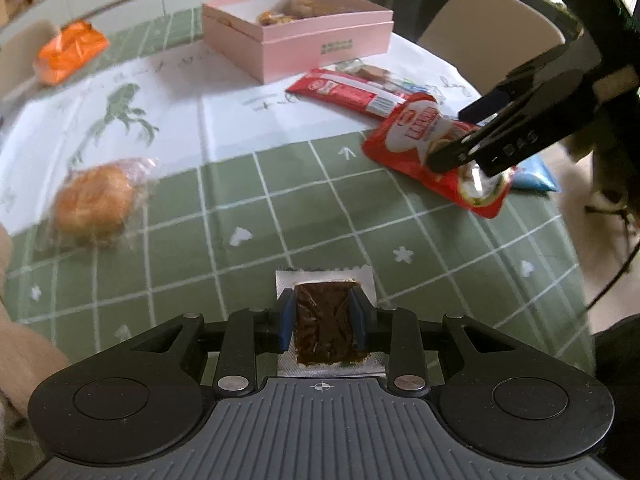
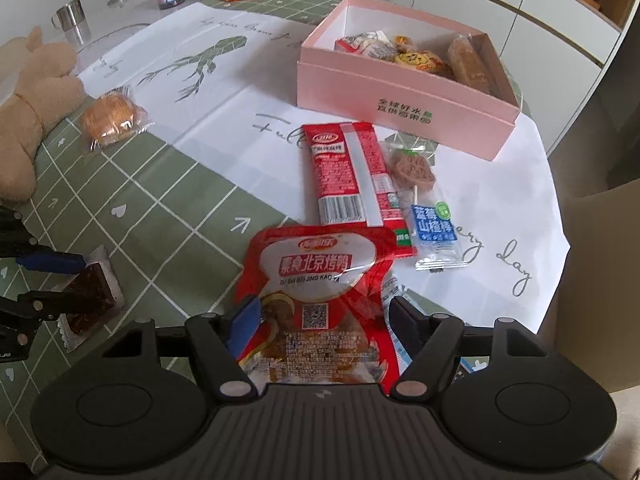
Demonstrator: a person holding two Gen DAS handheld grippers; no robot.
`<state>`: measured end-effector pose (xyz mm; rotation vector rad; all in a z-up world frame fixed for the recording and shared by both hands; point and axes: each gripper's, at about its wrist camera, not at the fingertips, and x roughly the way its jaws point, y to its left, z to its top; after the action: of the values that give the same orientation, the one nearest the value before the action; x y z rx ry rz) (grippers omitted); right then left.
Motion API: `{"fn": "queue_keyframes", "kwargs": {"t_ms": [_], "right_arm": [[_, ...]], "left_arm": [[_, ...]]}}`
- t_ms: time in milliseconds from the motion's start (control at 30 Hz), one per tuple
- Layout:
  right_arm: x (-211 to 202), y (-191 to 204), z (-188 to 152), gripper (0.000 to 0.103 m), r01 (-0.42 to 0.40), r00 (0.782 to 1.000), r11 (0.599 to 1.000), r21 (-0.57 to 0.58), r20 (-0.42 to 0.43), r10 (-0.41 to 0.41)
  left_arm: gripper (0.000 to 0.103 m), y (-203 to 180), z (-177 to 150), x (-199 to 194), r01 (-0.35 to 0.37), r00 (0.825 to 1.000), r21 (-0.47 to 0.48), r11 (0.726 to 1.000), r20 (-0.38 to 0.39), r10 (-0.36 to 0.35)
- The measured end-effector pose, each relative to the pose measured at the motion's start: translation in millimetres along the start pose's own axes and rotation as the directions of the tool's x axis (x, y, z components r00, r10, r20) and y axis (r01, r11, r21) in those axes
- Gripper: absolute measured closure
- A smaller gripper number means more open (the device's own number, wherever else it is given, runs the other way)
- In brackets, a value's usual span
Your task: Organize snacks
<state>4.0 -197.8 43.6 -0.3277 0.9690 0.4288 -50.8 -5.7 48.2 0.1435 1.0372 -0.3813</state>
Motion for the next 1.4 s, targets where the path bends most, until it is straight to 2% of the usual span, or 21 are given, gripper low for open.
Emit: {"fn": "queue_keyframes", "kwargs": {"t_ms": [167, 433, 767, 900, 1033, 1200, 1233, 1267, 1300, 1333, 1400], "right_arm": [[6, 7, -3, 0.023, 0.014, 1.0, 1.0, -0.012, -0.009, -0.014], [9, 11, -4, 0.019, 0.027, 1.0, 0.999, -0.035, -0.01, -0.027], [14, 16, -3, 0.013, 0.049, 0.999, 0.997, -0.061, -0.006, -0.05], [14, 17, -4, 0.012, 0.051, 0.999, 0.997, -0.064, -0.006, -0.051], [14, 17, -4, 0.012, 0.051, 0.999, 0.997, -0.065, -0.004, -0.052], [15, 16, -5, 0.012, 0.053, 0.999, 0.997, -0.057, 0.012, -0.052], [14, 16, -5, 0.015, 0.057, 0.998, 0.997, -0.055, 0.016, -0.056], [13, 17, -5, 0.024, 0.065, 0.998, 0.996, -0.055, 0.022, -0.064], [10, 18, -5, 0.029, 0.083, 0.996, 0.995, -0.062, 0.035, -0.081], [6, 18, -4, 0.04, 0.077, 0.996, 0.995, -0.064, 0.047, -0.074], [-5, 14, 0, 0.047, 0.046, 0.997, 0.998, -0.049, 0.062, -0.043]], "left_arm": [[0.066, -5, -2, 0, -0.012, 1.0, 0.022, 1.0, -0.018, 0.013], [0.065, -9, -2, 2, -0.031, 0.999, 0.026, 0.999, -0.021, 0.032], [0.063, -27, -1, 3, -0.096, 0.995, 0.146, 0.985, -0.016, 0.099], [0.06, -26, -3, 5, -0.069, 0.997, 0.123, 0.99, -0.033, 0.074], [0.053, -19, -1, 7, -0.076, 0.996, 0.066, 0.995, -0.049, 0.08], [0.055, -11, -2, 6, -0.051, 0.998, -0.009, 0.999, -0.03, 0.051], [0.056, -9, -4, 5, -0.044, 0.999, -0.029, 0.999, -0.013, 0.043], [0.056, -7, -6, 4, -0.032, 0.999, -0.05, 0.998, 0.007, 0.032], [0.055, -5, -8, 3, -0.025, 1.0, -0.064, 0.998, 0.016, 0.027], [0.056, -5, -8, 3, -0.024, 1.0, -0.07, 0.997, 0.014, 0.025], [0.06, -7, -5, 3, -0.026, 1.0, -0.072, 0.997, 0.002, 0.027]]}}
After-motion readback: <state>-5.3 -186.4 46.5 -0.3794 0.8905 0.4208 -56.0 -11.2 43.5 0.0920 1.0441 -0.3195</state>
